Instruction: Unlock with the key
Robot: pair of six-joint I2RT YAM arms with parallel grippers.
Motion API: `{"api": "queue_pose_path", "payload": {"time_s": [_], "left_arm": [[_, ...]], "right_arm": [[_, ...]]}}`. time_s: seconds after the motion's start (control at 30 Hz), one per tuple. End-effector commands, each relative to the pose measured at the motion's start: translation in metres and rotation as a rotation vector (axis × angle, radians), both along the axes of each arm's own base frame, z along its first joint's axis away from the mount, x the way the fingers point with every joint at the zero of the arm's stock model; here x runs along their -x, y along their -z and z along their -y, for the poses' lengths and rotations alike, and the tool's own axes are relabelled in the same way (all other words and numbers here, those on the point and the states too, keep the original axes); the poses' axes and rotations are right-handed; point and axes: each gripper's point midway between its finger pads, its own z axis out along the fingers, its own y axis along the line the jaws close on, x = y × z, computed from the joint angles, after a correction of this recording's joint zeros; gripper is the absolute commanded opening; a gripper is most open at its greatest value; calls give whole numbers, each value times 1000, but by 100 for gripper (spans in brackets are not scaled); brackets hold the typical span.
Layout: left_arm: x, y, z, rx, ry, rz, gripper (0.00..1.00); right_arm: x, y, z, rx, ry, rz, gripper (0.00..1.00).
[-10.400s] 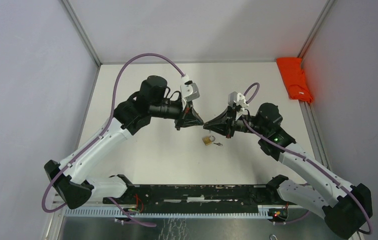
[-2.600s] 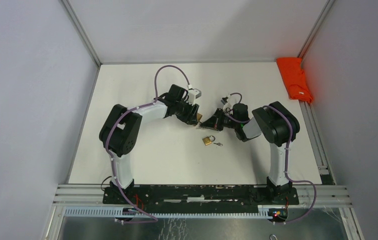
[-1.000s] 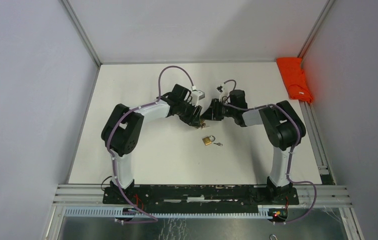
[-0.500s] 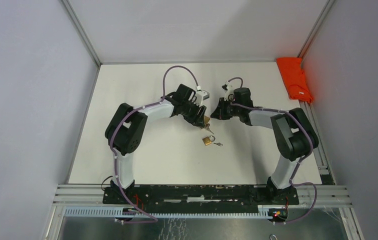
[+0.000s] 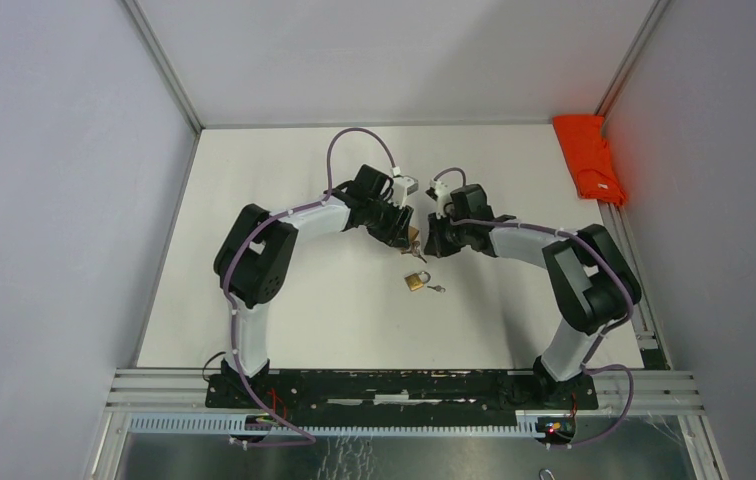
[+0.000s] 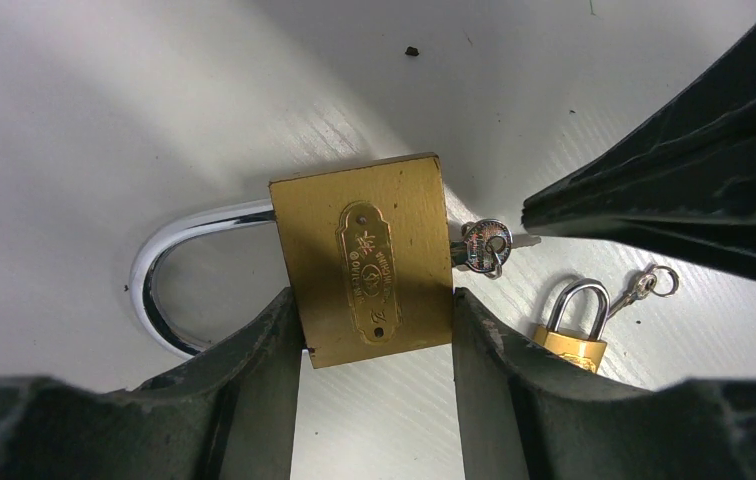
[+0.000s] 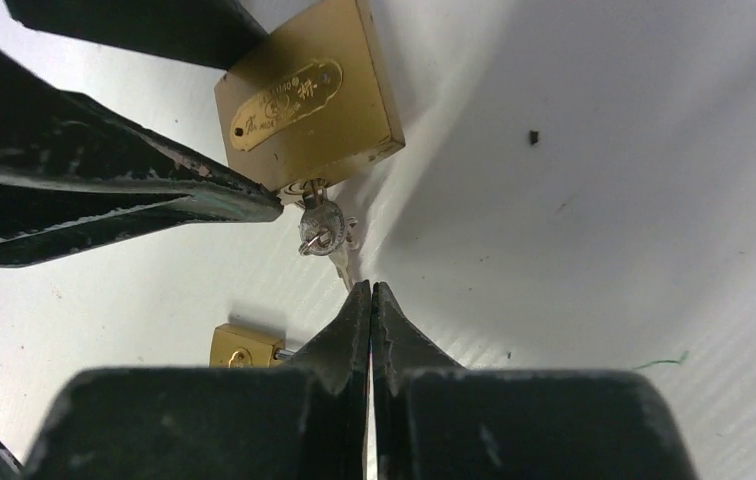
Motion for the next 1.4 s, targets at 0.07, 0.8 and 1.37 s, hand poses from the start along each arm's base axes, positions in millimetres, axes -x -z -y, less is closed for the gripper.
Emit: {"api": "queue_pose_path", "payload": {"time_s": [0.07, 0.8, 1.37], "left_arm": [[-1, 3, 3, 16, -14, -32, 2], [3, -1, 2, 26, -2, -31, 2], [3, 2, 4, 27, 1, -36, 2]], "right_arm": [[-17, -11, -16, -11, -21, 26, 0], [-27, -3, -5, 152, 45, 49, 0], [-7, -11, -17, 82, 0, 36, 0]]}}
